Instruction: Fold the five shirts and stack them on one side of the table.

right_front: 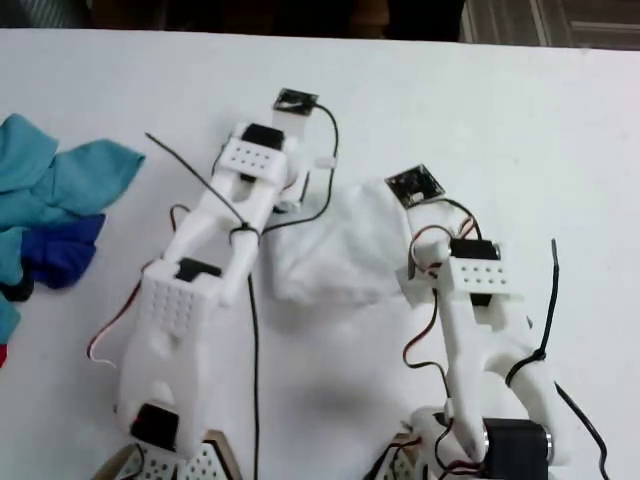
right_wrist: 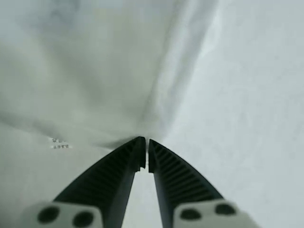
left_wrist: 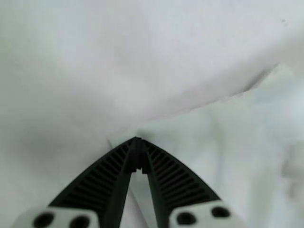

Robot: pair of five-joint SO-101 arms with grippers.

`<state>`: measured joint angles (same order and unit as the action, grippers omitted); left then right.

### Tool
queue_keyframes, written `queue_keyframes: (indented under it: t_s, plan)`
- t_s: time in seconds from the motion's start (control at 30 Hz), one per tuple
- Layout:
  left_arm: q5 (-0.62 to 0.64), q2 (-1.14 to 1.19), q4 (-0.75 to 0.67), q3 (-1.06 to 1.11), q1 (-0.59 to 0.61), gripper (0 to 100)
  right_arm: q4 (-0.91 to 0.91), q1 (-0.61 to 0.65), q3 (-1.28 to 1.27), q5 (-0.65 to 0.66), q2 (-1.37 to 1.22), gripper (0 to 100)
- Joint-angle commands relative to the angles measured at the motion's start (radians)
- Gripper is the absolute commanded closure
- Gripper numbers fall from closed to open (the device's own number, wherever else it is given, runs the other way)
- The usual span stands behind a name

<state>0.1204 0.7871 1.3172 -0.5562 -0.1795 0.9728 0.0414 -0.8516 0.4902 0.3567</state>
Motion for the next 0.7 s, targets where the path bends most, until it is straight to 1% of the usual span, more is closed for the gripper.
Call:
queue_keyframes:
  t_s: [0.0,0.2,0.5,0.57,0.63,0.67]
  plan:
    - [0.006,0.005,-0.011,-0.062,0.037,97,-0.018,-0.013,0.005,0.003,0.041,98.0]
    - [0.006,0.006,0.038,-0.068,0.032,97,-0.094,-0.013,-0.052,0.005,0.041,98.0]
    - [0.000,0.009,0.046,-0.062,0.040,97,-0.094,-0.015,-0.077,0.009,0.042,98.0]
    - [0.003,0.005,0.063,-0.071,0.040,97,-0.082,-0.015,-0.064,0.005,0.054,98.0]
    - [0.002,0.005,0.084,-0.093,0.038,97,-0.021,-0.007,-0.005,-0.005,0.071,98.0]
    - [0.002,0.008,0.097,-0.105,0.040,97,0.018,-0.005,0.038,-0.032,0.082,98.0]
